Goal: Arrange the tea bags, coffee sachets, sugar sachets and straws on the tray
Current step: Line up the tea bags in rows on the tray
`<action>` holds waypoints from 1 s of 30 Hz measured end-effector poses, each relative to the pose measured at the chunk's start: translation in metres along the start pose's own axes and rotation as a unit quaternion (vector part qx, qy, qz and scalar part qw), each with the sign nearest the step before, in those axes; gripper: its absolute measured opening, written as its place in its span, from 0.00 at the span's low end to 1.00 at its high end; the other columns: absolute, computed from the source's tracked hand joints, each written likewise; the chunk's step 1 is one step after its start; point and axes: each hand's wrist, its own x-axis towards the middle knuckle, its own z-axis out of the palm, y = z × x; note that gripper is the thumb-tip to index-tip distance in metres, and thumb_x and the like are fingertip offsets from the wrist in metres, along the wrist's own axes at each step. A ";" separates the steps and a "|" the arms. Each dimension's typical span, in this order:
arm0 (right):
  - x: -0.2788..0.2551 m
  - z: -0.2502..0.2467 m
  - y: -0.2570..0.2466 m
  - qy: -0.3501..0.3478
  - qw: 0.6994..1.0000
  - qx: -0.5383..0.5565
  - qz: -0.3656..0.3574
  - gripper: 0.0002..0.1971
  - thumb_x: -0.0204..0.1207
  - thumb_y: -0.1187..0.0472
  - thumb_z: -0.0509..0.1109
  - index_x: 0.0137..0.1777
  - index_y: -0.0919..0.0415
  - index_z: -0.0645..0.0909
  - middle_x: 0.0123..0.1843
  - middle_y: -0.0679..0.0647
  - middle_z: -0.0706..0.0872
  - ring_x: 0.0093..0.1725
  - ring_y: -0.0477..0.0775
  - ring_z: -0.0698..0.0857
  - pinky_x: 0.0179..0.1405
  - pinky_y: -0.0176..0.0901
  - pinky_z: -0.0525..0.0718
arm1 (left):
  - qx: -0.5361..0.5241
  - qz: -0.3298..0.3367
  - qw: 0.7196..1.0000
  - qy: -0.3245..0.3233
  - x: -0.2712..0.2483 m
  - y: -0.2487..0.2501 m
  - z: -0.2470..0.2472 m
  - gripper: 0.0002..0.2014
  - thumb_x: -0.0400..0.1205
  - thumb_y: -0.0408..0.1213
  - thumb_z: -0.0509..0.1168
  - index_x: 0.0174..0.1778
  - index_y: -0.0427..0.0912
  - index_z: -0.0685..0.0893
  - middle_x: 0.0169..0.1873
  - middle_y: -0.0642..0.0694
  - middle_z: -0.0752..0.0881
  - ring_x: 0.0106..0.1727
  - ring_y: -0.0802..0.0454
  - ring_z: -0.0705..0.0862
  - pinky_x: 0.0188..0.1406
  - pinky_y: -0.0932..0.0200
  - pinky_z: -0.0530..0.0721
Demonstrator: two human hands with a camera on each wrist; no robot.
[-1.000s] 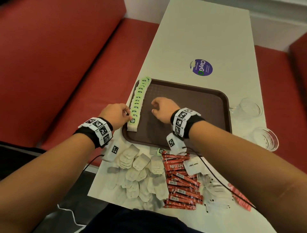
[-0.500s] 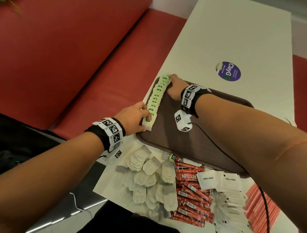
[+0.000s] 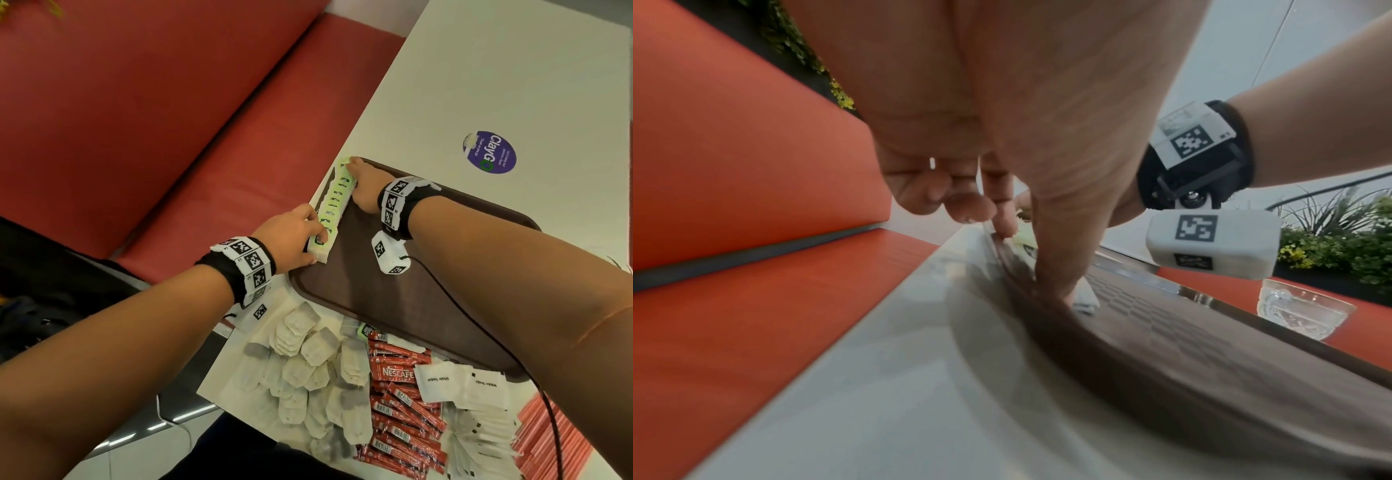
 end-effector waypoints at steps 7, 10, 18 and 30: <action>0.001 0.003 -0.004 -0.009 0.999 -0.024 0.021 0.36 0.82 0.71 0.60 0.88 0.63 0.52 0.90 0.54 0.47 0.85 0.60 0.61 0.80 0.55 0.68 | 0.010 -0.001 1.000 -0.004 0.009 0.000 -0.003 0.20 0.75 0.45 0.76 0.64 0.56 0.84 0.65 0.54 0.73 0.57 0.49 0.82 0.55 0.52 0.82; -0.002 0.001 -0.004 0.016 1.000 0.003 0.022 0.35 0.81 0.70 0.62 0.87 0.64 0.52 0.89 0.57 0.54 0.83 0.62 0.65 0.78 0.53 0.70 | 0.016 0.000 1.000 -0.007 0.008 0.001 -0.005 0.20 0.75 0.44 0.76 0.64 0.56 0.84 0.65 0.54 0.73 0.57 0.48 0.82 0.56 0.52 0.82; -0.038 -0.009 -0.002 0.071 0.995 0.075 0.003 0.26 0.82 0.64 0.62 0.81 0.60 0.69 0.77 0.58 0.76 0.72 0.64 0.79 0.67 0.48 0.78 | 0.000 0.027 0.999 0.035 -0.015 0.003 -0.011 0.16 0.78 0.48 0.73 0.62 0.57 0.83 0.62 0.54 0.76 0.56 0.50 0.82 0.56 0.49 0.82; -0.189 0.040 -0.023 -0.058 0.988 0.081 -0.119 0.08 0.79 0.51 0.74 0.54 0.50 0.88 0.45 0.40 0.87 0.45 0.41 0.84 0.46 0.35 0.79 | 0.055 0.176 0.976 -0.116 -0.089 0.027 0.017 0.15 0.75 0.59 0.73 0.56 0.62 0.87 0.59 0.66 0.84 0.54 0.59 0.75 0.55 0.55 0.77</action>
